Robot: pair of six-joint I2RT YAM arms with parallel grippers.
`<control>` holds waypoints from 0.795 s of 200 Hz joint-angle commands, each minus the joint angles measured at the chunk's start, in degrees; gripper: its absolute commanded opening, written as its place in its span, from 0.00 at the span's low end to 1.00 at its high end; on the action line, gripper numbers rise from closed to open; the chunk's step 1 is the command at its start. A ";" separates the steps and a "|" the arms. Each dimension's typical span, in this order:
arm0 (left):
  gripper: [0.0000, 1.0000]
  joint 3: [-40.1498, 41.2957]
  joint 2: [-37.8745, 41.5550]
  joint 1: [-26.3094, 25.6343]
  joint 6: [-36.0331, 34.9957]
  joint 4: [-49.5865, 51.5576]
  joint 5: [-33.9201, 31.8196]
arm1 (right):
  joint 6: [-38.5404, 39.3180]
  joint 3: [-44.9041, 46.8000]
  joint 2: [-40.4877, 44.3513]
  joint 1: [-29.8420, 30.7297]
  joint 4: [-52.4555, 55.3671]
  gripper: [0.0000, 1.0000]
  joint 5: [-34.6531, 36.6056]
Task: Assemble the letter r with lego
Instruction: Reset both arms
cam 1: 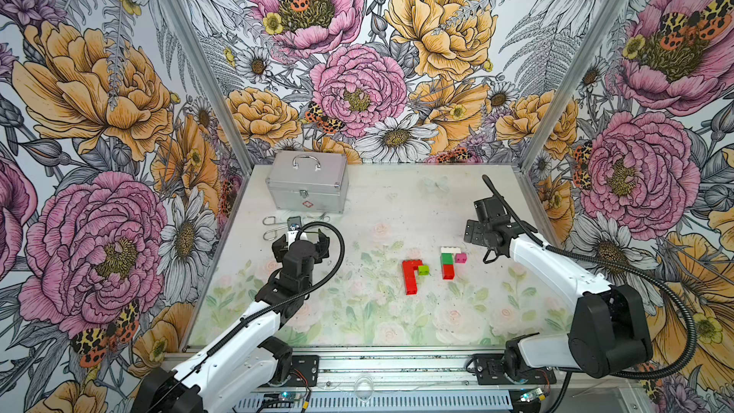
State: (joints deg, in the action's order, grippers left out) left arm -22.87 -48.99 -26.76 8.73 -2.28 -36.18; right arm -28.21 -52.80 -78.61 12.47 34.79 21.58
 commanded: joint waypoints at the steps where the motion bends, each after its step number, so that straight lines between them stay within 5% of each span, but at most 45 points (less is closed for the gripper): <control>1: 0.99 2.50 4.56 -0.14 -3.54 -5.19 -5.22 | -2.32 2.83 2.98 -0.44 -2.95 1.00 0.26; 27: 0.99 7.11 5.95 2.69 -8.06 -16.42 -4.24 | -1.41 9.10 9.08 -0.47 -12.15 1.00 4.81; 80: 0.99 10.33 -3.87 19.76 -4.18 -30.42 7.78 | 15.50 23.85 15.84 -1.59 -43.84 1.00 8.19; 99: 0.99 9.16 -10.90 23.10 -4.65 -34.47 10.73 | 19.49 28.40 13.00 -3.51 -58.11 1.00 7.43; 159: 0.99 5.78 -29.11 24.21 -7.50 -49.53 14.00 | 23.03 28.69 -1.67 -7.00 -75.16 1.00 6.10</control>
State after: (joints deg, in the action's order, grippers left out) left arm -14.81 -74.87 -3.14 2.55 -41.65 -26.11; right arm -8.40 -24.47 -78.06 6.31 -27.75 27.42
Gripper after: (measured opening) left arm 0.988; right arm 0.996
